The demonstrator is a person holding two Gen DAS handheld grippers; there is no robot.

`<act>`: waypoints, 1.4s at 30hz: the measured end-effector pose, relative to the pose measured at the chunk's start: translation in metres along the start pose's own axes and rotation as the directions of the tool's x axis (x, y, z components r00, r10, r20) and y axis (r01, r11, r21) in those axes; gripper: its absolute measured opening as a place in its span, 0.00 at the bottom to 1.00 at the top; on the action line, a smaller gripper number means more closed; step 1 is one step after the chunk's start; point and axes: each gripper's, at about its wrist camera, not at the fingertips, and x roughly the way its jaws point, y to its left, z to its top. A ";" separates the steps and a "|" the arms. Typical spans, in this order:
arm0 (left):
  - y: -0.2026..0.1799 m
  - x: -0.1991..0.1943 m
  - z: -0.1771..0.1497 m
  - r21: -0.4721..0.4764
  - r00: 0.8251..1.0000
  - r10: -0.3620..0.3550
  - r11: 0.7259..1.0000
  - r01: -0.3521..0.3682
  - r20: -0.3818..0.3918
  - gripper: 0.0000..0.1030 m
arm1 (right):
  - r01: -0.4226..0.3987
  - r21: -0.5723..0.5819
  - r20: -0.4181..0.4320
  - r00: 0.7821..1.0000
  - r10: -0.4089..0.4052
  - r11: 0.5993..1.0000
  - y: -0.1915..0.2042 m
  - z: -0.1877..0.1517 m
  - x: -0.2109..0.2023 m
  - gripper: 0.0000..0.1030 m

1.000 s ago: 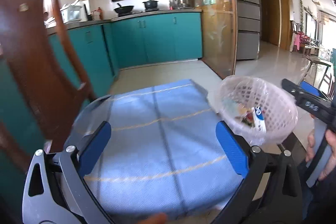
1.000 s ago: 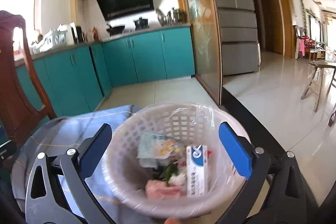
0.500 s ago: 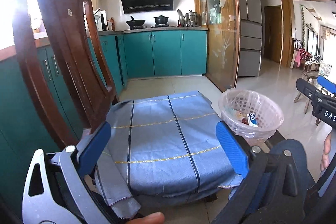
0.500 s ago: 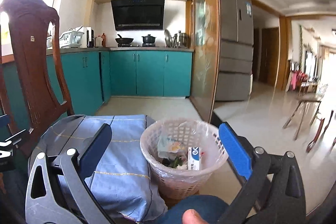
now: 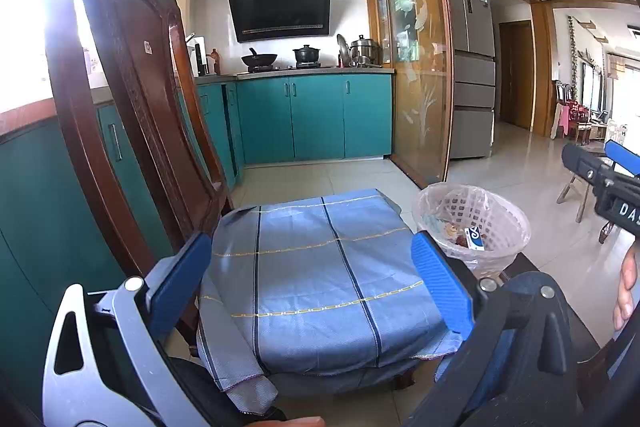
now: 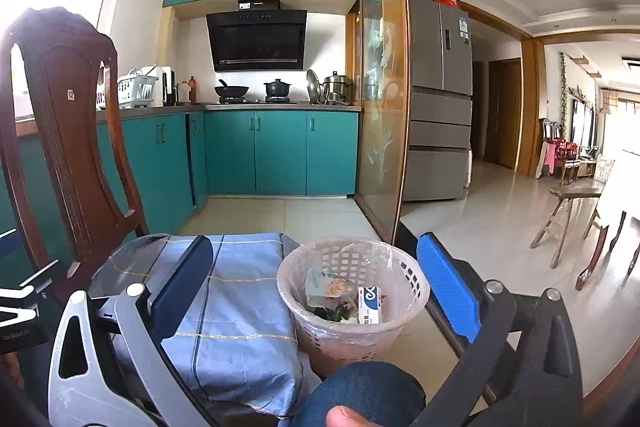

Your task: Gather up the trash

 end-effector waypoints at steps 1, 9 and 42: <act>0.000 -0.001 0.000 -0.001 1.000 0.000 1.000 0.000 0.001 0.97 | 0.004 -0.007 0.001 1.000 -0.004 1.000 0.002 0.000 -0.001 0.97; -0.001 -0.002 0.002 -0.002 1.000 -0.005 1.000 0.005 0.002 0.97 | 0.025 -0.059 0.035 0.999 -0.023 0.998 0.012 -0.001 -0.010 0.97; -0.009 0.005 0.003 0.003 1.000 -0.010 1.000 0.011 -0.023 0.97 | 0.023 -0.053 0.014 1.000 -0.023 0.998 0.010 -0.002 -0.003 0.97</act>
